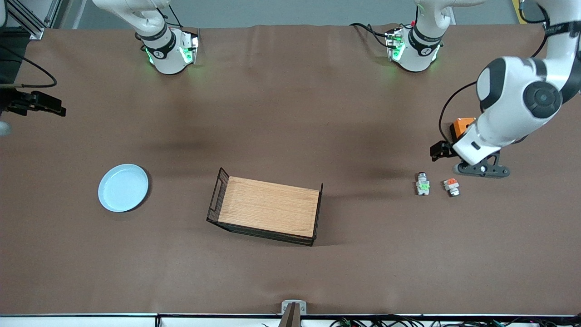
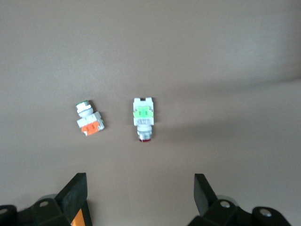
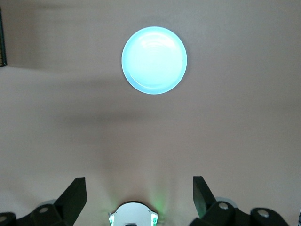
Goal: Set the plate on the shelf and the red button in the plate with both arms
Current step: 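Reach the left gripper toward the green-topped button while the right gripper reaches the plate, then grasp the green button with the left gripper while the right gripper grips the plate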
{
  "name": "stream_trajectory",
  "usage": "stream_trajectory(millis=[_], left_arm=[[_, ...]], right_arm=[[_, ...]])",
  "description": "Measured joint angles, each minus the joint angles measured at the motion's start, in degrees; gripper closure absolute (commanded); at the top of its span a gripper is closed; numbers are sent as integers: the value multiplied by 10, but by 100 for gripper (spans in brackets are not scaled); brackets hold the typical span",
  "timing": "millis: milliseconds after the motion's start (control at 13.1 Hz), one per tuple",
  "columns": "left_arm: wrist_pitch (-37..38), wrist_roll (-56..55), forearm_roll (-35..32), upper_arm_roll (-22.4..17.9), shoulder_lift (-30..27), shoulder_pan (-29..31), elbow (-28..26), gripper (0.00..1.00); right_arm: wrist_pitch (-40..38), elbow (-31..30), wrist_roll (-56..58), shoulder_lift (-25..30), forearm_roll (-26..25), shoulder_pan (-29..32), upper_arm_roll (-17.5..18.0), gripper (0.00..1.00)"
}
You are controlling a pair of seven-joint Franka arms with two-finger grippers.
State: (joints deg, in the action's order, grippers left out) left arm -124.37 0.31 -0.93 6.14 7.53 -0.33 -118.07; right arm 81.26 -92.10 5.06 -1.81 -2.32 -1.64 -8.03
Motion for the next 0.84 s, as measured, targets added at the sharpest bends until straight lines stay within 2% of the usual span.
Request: stream_trajectory(millis=[457, 837], left_arm=[[-106, 38, -2, 0, 96, 25, -7, 0], [-158, 39, -2, 1, 142, 24, -7, 0]], right_arm=[[35, 10, 0, -83, 7, 1, 0, 0], [40, 13, 0, -134, 14, 6, 1, 0]])
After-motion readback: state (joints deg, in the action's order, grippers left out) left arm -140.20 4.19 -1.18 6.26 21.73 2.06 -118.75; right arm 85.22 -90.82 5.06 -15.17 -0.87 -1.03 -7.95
